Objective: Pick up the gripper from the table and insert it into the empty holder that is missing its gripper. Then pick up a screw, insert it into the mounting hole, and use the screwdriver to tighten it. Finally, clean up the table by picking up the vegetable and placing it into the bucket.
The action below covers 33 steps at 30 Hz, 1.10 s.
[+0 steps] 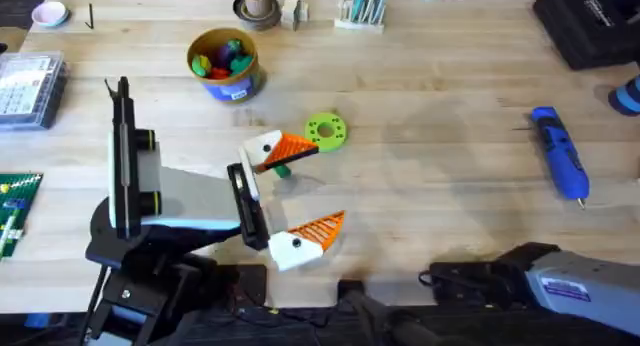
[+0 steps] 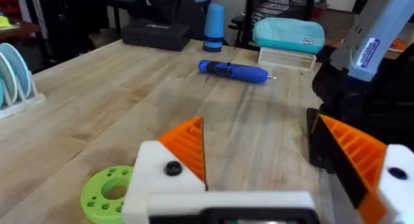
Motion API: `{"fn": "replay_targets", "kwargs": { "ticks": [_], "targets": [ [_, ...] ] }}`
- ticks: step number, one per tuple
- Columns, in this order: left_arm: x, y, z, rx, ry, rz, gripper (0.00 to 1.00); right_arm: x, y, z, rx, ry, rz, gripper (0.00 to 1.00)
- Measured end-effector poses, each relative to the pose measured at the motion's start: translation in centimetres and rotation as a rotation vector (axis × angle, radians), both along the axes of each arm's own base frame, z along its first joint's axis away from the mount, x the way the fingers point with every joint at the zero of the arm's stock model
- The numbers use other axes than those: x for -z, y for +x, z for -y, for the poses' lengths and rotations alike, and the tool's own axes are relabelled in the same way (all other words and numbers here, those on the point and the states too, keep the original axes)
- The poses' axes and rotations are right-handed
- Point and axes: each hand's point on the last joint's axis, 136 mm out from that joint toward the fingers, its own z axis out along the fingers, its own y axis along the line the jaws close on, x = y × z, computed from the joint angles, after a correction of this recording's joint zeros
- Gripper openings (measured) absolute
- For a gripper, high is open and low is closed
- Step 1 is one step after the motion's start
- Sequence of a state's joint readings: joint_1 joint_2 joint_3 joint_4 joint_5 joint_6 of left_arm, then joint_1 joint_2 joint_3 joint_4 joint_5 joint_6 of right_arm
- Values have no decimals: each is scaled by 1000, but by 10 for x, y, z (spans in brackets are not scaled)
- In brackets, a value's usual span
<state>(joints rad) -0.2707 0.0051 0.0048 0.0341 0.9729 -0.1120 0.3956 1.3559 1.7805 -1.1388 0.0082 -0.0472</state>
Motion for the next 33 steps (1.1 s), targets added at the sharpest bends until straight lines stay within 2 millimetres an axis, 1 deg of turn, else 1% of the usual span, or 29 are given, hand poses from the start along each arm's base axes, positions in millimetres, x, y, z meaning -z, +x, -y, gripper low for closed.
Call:
{"fn": "replay_targets", "kwargs": {
  "ticks": [4, 5, 6, 8, 9, 10, 11, 12, 16, 19, 23, 28, 31, 33],
  "targets": [
    [0, 0, 0, 0, 0, 0, 990, -14, -8, 57, 176, 19, 21, 864],
    [0, 0, 0, 0, 0, 0, 909, -15, -12, 72, 223, 18, 20, 864],
    [0, 0, 0, 0, 0, 1, 752, -16, -15, 86, 269, 18, 16, 864],
    [0, 0, 0, 0, 0, 0, 469, -16, -20, 110, 351, 19, 15, 864],
    [0, 0, 0, 0, 0, 1, 288, -14, -22, 124, 398, 20, 14, 863],
    [0, 0, 0, 0, 0, 1, 138, -10, -25, 133, 432, 21, 9, 863],
    [0, 0, 0, -1, 2, 6, 35, -3, -28, 143, 468, 24, 0, 863],
    [0, 0, 0, 0, 2, 7, 13, 2, -29, 151, 495, 27, -9, 864],
    [0, 0, 0, -1, 2, 6, 5, 38, -41, 182, 613, 38, -68, 866],
    [0, 0, 0, -1, 2, 7, 5, 62, -50, 197, 676, 41, -117, 866],
    [0, 0, 0, -1, 2, 6, 5, 85, -57, 212, 732, 45, -152, 865],
    [0, 0, 0, -1, 2, 7, 5, 113, -56, 234, 803, 51, -180, 865],
    [0, 0, 0, -1, 2, 7, 5, 127, -51, 245, 834, 55, -210, 866],
    [0, 0, 0, -1, 2, 7, 5, 136, -47, 250, 839, 56, -235, 865]
  ]
}}
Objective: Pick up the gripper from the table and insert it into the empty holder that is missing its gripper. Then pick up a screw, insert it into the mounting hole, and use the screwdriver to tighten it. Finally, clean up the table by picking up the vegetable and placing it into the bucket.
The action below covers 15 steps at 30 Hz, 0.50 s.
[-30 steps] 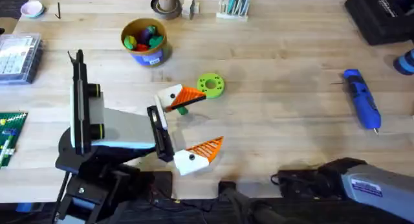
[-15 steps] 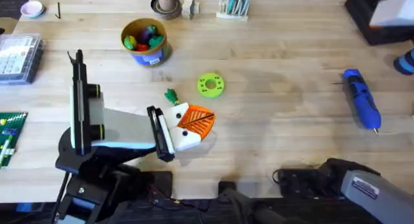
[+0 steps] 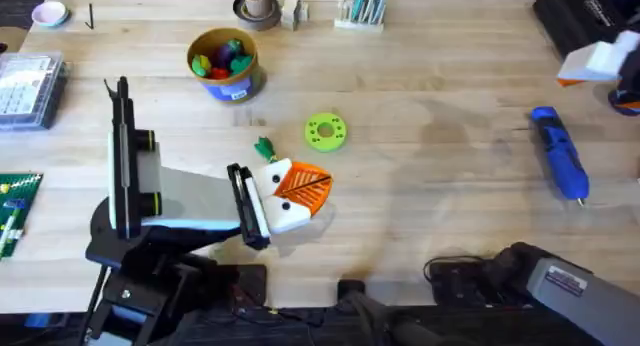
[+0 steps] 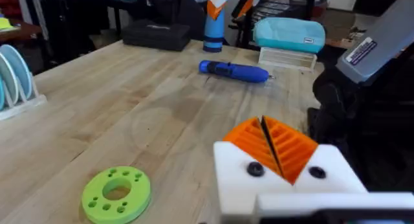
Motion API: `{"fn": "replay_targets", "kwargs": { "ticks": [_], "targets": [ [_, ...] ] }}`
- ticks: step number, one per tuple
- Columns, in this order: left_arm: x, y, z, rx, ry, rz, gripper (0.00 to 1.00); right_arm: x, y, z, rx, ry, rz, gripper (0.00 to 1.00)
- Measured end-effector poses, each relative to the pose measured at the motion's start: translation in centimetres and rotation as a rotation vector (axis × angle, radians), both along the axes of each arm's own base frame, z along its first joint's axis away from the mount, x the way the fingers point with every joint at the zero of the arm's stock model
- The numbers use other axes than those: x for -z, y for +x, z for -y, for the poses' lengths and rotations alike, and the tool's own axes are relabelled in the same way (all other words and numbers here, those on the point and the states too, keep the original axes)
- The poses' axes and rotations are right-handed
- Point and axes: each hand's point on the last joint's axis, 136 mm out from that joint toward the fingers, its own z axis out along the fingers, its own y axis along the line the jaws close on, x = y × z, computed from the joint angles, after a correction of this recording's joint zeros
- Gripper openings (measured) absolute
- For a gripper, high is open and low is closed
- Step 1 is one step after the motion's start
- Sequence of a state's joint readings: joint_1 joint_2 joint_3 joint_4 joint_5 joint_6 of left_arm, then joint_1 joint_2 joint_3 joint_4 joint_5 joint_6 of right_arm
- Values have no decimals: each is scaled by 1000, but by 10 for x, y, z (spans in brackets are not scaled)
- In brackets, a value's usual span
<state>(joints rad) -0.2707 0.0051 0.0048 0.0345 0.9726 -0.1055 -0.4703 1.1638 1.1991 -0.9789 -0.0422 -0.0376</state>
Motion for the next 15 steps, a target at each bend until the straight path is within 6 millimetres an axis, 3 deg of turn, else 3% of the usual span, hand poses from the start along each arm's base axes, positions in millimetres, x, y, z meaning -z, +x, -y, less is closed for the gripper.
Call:
{"fn": "replay_targets", "kwargs": {
  "ticks": [8, 15],
  "targets": [
    [0, 0, 0, 0, 0, 0, 5, 35, 12, 7, -62, 18, -118, 865],
    [0, 0, 0, 0, 0, 0, 5, 71, 15, 42, -196, -156, -318, 869]
  ]
}}
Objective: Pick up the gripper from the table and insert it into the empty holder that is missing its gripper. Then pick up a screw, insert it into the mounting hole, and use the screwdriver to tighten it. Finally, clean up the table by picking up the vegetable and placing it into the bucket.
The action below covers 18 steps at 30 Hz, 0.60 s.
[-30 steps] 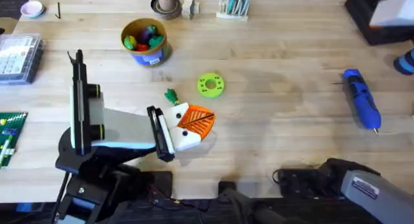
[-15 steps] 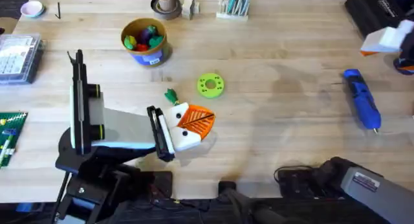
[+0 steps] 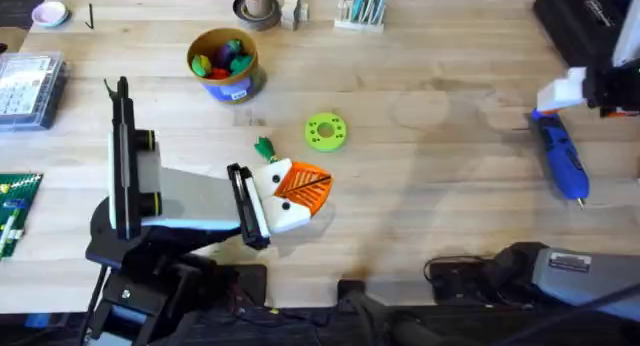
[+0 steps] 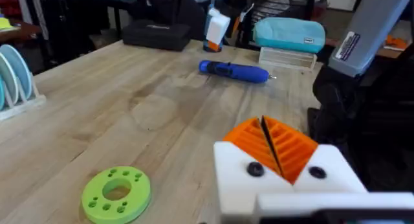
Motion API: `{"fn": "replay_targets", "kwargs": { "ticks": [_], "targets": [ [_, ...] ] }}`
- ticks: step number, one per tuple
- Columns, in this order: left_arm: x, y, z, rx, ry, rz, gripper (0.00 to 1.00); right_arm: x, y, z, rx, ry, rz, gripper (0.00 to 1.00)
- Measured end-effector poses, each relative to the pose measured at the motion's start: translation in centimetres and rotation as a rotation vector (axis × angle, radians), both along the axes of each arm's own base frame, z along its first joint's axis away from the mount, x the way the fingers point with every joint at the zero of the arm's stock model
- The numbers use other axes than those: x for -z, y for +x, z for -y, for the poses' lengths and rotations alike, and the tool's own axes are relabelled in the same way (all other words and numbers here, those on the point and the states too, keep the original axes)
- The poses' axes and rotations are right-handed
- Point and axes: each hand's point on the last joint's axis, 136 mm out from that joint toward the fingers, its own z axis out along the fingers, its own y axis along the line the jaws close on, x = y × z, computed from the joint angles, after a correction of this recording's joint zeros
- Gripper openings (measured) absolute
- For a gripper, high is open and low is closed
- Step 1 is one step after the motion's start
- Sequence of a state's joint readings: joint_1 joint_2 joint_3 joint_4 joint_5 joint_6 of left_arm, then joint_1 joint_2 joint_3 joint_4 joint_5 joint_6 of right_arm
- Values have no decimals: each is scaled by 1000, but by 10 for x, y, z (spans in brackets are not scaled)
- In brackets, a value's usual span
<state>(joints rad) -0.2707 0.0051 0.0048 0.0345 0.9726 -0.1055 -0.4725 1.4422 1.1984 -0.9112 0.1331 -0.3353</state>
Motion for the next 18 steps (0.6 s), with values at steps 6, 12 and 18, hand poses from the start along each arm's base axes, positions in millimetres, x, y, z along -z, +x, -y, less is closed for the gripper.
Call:
{"fn": "replay_targets", "kwargs": {
  "ticks": [6, 12, 18],
  "targets": [
    [0, 0, 0, 0, 0, 0, 5, 30, -4, 13, -187, -40, -161, 868],
    [0, 0, 0, -3, 0, 0, 5, 59, -12, 39, -201, -15, -238, 868],
    [0, 5, -2, -30, -1, -1, 5, 80, -21, 48, -183, 97, -224, 868]
  ]
}}
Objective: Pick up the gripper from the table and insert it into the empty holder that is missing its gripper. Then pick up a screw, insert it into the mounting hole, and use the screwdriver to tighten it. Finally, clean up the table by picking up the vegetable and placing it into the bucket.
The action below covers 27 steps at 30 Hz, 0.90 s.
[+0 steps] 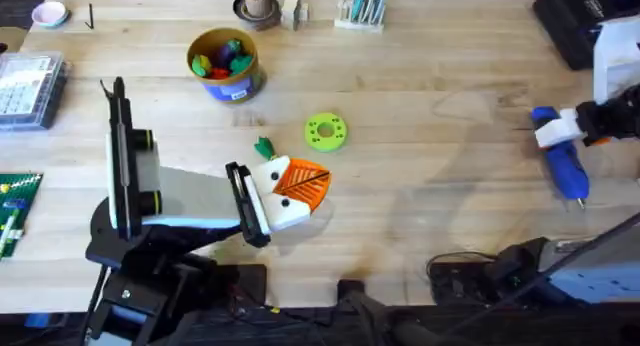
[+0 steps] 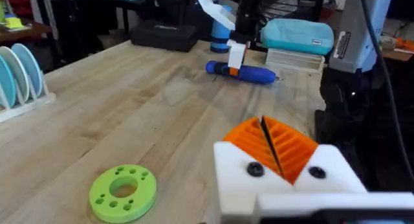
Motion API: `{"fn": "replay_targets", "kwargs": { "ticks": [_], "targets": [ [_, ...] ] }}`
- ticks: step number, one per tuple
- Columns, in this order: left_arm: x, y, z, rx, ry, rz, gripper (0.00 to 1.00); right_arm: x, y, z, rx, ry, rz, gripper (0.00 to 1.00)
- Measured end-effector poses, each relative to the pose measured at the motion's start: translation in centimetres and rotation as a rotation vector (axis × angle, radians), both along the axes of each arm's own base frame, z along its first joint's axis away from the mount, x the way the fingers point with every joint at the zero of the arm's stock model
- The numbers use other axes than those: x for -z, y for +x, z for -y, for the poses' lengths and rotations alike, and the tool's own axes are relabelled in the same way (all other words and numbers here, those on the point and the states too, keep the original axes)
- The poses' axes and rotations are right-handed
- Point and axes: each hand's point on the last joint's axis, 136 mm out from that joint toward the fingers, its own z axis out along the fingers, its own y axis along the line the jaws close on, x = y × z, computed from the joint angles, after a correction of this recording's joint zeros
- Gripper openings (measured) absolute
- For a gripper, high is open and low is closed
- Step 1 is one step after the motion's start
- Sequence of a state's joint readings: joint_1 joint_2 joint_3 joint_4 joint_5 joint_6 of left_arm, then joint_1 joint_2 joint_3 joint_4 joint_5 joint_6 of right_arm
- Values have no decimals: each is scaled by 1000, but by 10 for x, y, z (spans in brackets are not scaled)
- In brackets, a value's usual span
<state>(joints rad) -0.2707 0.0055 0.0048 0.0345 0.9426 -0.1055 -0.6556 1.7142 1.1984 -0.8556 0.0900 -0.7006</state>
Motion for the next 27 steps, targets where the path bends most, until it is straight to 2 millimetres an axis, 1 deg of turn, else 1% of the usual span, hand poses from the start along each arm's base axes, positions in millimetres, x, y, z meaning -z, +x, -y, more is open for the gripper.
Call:
{"fn": "replay_targets", "kwargs": {
  "ticks": [4, 8, 11, 13, 20, 27],
  "targets": [
    [0, 1, 0, -4, 0, 0, 5, 12, 1, 2, -11, 45, 7, 868],
    [0, 1, 0, -4, 0, 1, 5, 18, 17, 6, -31, 52, 70, 870],
    [0, 1, 0, -4, 0, 0, 5, 16, 32, 7, -48, 57, 138, 870],
    [0, 0, 0, -3, 0, 0, 5, 16, 37, 6, -53, 67, 160, 870],
    [0, 0, 0, 0, 0, 0, 5, 25, 37, 0, -57, 112, 153, 871],
    [0, 0, 0, 0, 0, 0, 5, 25, 36, -1, -59, 116, 147, 871]
  ]
}}
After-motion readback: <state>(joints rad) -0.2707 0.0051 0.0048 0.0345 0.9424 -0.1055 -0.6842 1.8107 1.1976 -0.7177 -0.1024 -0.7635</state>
